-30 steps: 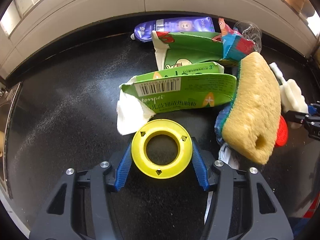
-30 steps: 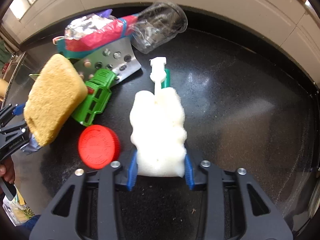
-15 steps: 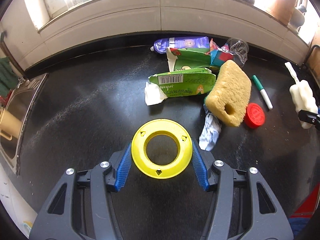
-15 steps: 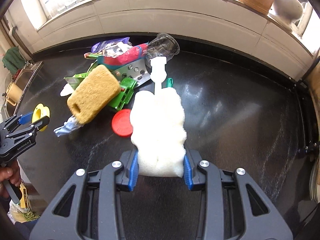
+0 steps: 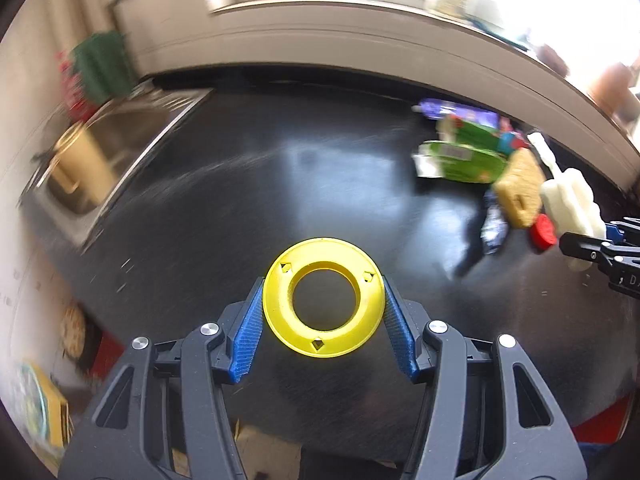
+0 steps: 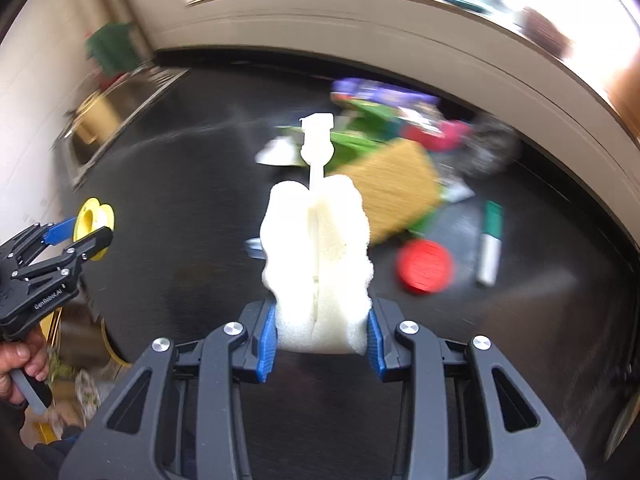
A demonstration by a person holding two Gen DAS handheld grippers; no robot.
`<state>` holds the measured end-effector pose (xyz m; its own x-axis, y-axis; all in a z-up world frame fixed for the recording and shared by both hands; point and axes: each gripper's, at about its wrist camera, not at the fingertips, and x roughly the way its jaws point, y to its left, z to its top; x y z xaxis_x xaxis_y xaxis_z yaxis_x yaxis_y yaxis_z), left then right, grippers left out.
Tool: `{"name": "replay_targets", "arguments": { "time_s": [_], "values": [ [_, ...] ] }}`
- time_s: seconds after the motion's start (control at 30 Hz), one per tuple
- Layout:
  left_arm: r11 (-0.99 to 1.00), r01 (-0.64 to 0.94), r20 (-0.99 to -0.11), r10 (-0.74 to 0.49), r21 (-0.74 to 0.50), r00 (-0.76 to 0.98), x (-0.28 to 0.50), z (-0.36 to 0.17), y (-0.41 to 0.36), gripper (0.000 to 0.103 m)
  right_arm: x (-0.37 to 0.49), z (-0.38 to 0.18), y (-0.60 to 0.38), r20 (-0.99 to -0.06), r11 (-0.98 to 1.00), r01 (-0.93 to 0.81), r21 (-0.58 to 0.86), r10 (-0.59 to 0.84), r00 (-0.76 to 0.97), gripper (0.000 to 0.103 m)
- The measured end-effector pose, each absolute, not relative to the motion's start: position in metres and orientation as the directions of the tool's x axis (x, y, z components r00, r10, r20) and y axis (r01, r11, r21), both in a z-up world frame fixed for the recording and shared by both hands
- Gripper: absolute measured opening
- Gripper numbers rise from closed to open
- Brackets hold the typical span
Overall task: Collect trash
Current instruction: 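Carry both items over the black bin and open both tools to drop them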
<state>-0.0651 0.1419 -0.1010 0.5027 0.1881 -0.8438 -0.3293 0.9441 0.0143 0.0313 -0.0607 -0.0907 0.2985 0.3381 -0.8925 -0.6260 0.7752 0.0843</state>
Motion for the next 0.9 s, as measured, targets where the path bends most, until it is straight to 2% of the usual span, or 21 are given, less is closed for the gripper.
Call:
{"name": "replay_targets", "arguments": {
  "time_s": [0.27, 0.5, 0.67, 0.9],
  "values": [
    [0.761, -0.648, -0.877, 0.334, 0.034, 0.346, -0.195, -0.130, 0.235, 0.055, -0.065, -0.108, 0.121, -0.900, 0.396, -0.902, 0.171, 0.436, 0.021, 0.037],
    [0.605, -0.796, -0.900, 0.339, -0.013, 0.273, -0.292, -0.172, 0.292, 0.055, -0.157, -0.139, 0.236, -0.904, 0.133, -0.949, 0.286, 0.365, -0.222, 0.037],
    [0.547, -0.835, -0.911, 0.314, -0.058, 0.268, -0.327, -0.212, 0.320, 0.055, -0.185, -0.175, 0.295, -0.918, 0.082, -0.944, 0.319, 0.275, -0.286, 0.037],
    [0.494, -0.860, -0.924, 0.255, -0.127, 0.284, -0.346, -0.256, 0.351, 0.055, -0.202, -0.216, 0.351, -0.940, 0.067, -0.950, 0.304, 0.181, -0.288, 0.037]
  ]
}}
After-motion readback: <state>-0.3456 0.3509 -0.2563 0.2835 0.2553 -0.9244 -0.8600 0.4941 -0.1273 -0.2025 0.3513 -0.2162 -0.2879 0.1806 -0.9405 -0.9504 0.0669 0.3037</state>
